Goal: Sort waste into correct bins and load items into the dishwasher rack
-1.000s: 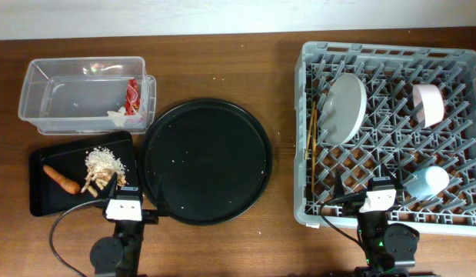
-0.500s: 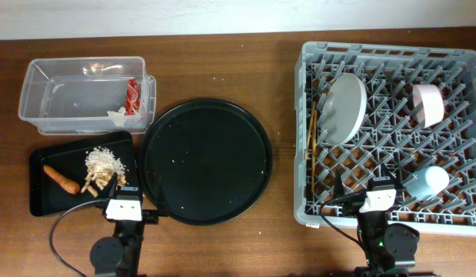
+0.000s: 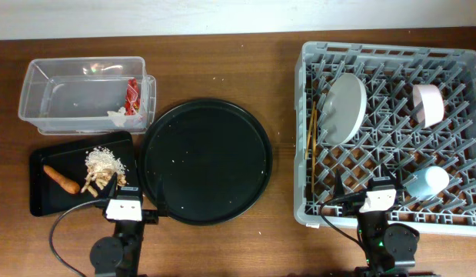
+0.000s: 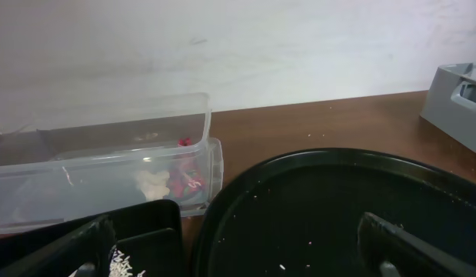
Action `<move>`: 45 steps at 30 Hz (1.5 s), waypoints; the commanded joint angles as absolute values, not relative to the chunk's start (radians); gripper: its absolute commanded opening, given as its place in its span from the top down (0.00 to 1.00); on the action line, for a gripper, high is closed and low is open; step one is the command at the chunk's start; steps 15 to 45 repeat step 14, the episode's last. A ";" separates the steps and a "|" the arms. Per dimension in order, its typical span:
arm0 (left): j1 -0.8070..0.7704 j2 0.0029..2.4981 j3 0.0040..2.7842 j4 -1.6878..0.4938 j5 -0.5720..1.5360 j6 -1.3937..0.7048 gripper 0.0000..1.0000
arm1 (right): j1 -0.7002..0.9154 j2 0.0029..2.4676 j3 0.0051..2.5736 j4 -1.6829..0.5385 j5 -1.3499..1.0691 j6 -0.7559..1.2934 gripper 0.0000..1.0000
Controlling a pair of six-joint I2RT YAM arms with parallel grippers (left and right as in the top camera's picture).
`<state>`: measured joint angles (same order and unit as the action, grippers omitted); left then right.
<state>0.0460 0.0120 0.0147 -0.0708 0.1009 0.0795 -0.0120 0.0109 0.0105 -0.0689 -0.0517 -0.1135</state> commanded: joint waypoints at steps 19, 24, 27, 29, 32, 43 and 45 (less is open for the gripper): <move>0.042 0.005 0.009 -0.072 0.097 0.096 0.01 | -0.007 0.003 0.006 -0.075 -0.047 -0.119 0.02; 0.042 0.005 0.009 -0.072 0.097 0.096 0.01 | -0.007 0.003 0.006 -0.075 -0.047 -0.119 0.02; 0.042 0.005 0.009 -0.072 0.097 0.096 0.01 | -0.007 0.003 0.006 -0.075 -0.047 -0.119 0.02; 0.042 0.005 0.009 -0.072 0.097 0.096 0.01 | -0.007 0.003 0.006 -0.075 -0.047 -0.119 0.02; 0.042 0.005 0.009 -0.072 0.097 0.096 0.01 | -0.007 0.003 0.006 -0.075 -0.047 -0.119 0.02; 0.042 0.005 0.009 -0.072 0.097 0.096 0.01 | -0.007 0.003 0.006 -0.075 -0.047 -0.119 0.02; 0.042 0.005 0.009 -0.072 0.097 0.096 0.01 | -0.007 0.003 0.006 -0.075 -0.047 -0.119 0.02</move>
